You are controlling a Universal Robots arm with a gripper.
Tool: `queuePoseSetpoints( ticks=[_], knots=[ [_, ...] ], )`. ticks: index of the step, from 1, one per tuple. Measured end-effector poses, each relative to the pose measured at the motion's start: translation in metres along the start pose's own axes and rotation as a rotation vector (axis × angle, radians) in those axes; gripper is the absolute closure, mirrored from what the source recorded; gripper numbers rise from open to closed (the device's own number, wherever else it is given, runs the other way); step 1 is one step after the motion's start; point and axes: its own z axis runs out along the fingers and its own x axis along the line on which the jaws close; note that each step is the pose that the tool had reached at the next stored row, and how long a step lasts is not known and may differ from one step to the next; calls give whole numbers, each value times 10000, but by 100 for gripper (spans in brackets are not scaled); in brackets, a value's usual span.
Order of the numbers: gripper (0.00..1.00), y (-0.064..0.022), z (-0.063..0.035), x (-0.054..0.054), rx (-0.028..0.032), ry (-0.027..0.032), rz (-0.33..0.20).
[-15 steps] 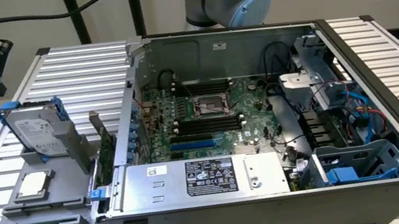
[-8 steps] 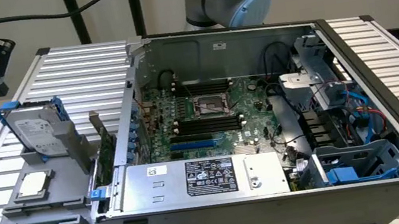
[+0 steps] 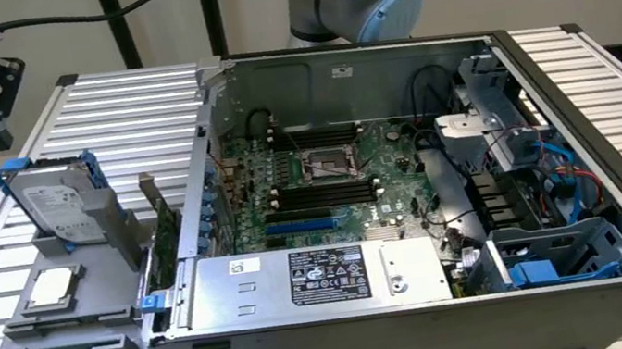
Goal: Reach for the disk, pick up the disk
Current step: 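Pick up the disk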
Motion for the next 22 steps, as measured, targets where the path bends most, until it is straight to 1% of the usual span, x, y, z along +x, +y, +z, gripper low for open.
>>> queuePoseSetpoints(
  ticks=[1,13,22],
  knots=[
    [89,0,-1,0,0,15,-360],
    [89,0,3,0,0,96,-2532],
    [89,-1,38,0,1,161,-4177]
  ],
)
